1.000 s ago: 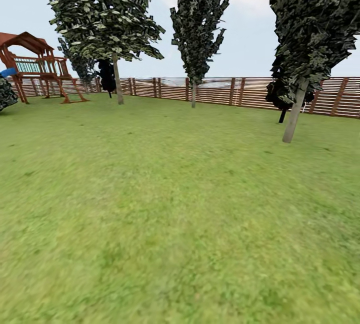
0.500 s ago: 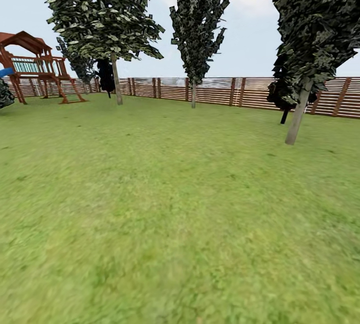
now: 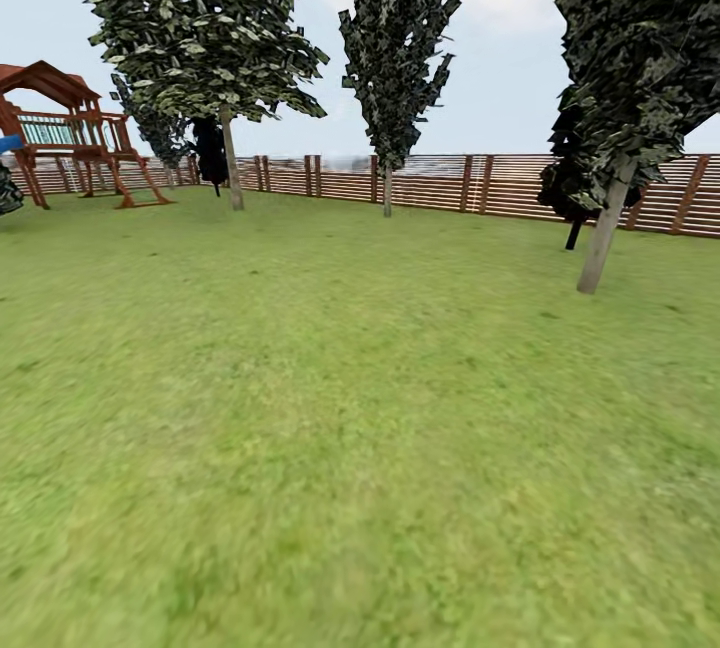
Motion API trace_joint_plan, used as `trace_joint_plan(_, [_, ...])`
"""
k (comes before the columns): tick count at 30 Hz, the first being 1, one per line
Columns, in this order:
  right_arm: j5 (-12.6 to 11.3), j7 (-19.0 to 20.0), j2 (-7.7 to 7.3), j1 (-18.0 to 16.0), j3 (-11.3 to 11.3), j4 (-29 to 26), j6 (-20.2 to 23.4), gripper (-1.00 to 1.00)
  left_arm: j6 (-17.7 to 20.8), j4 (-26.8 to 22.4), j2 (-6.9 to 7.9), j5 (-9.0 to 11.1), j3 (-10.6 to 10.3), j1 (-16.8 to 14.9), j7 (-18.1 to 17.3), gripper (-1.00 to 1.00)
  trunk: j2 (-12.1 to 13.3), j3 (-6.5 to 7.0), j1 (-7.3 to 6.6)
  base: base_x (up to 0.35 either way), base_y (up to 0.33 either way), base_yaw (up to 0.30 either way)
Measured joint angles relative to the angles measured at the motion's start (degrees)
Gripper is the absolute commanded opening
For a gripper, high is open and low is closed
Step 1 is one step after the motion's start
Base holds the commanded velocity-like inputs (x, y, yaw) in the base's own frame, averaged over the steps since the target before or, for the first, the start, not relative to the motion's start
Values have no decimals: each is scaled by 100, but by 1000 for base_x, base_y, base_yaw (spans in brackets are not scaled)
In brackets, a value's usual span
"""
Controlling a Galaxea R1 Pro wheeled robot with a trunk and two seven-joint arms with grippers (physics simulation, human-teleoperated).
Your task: Take the three Easter eggs out of the wicker basket on the lawn in the garden, then place them on the lawn next to a single tree (choose any tree) so that all three eggs are next to the same tree and none are left in the basket.
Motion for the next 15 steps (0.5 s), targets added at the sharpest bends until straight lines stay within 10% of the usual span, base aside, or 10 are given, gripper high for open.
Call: trace_joint_plan(15, [0, 5, -3, 1, 3, -2, -7, 100, 0, -1, 0, 0, 0, -1, 0, 100, 0, 0, 0, 326, 0, -70])
